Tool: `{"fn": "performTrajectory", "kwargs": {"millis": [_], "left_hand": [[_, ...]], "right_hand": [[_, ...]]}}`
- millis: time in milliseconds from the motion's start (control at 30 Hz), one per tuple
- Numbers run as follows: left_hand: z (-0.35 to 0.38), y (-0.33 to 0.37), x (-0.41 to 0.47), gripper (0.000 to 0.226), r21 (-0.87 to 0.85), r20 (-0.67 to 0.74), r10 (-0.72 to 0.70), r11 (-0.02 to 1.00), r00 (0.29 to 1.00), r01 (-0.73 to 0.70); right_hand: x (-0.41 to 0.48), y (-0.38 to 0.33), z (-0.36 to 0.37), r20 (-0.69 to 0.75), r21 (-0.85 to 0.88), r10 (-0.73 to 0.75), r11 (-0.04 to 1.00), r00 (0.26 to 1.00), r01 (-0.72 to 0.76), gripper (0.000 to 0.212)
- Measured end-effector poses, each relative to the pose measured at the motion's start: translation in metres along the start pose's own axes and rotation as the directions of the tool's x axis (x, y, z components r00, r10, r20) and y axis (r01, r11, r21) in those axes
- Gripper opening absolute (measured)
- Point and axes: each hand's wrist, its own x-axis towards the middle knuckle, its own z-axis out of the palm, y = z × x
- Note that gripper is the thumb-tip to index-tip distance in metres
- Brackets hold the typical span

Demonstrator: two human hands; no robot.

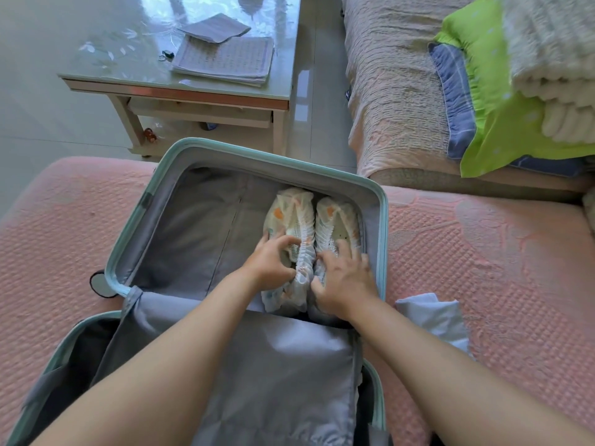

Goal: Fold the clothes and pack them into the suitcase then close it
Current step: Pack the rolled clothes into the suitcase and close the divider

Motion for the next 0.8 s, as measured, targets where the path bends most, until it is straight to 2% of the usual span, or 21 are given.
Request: {"fn": "performTrajectory", "kwargs": {"millis": [133,267,333,400,467,533,600,667,733,800], "left_hand": [[0.015,0.002,-0.004,0.075,-0.115,-0.176,-0.014,0.993,0.984,-0.007],[0.021,0.009,-0.01,0.067,-0.023,-0.028,-0.078,0.997,0.997,0.077],[0.015,0.014,-0.01,0.065,0.095,-0.046,-0.082,0.992,0.996,0.086],[0.017,0.027,-0.014,0.063,0.258,-0.205,-0.01,0.964,0.979,0.064],[0.028,0.048,-0.025,0.055,0.322,-0.403,0.172,0.946,0.899,-0.037],[0.048,0.074,-0.037,0.042,0.339,-0.49,0.389,0.909,0.78,-0.241],[0.075,0.101,-0.043,0.035,0.342,-0.451,0.532,0.844,0.716,-0.412],[0.109,0.125,-0.044,0.035,0.313,-0.348,0.592,0.804,0.727,-0.505],[0.145,0.141,-0.042,0.04,0.304,-0.221,0.586,0.801,0.779,-0.516],[0.178,0.151,-0.036,0.047,0.272,-0.052,0.435,0.872,0.899,-0.406]], "right_hand": [[0.001,0.02,0.013,0.14,-0.059,-0.031,0.997,0.99,0.04,0.073],[0.005,0.026,0.013,0.221,0.021,-0.05,0.999,0.974,0.046,0.075],[0.003,0.034,0.004,0.12,0.2,-0.098,0.977,0.988,0.072,0.064],[-0.006,0.048,-0.006,-0.111,0.41,-0.077,0.904,0.991,0.117,0.045],[-0.018,0.071,-0.009,-0.307,0.477,0.03,0.87,0.951,0.126,0.039],[-0.034,0.101,-0.009,-0.357,0.495,0.163,0.868,0.92,0.039,0.04],[-0.051,0.134,-0.005,-0.291,0.481,0.265,0.871,0.919,-0.098,0.043],[-0.07,0.166,0.002,-0.173,0.413,0.357,0.872,0.918,-0.261,0.047],[-0.088,0.19,0.012,0.002,0.344,0.468,0.829,0.884,-0.44,0.049],[-0.105,0.206,0.025,0.167,0.26,0.53,0.79,0.832,-0.555,0.052]]}}
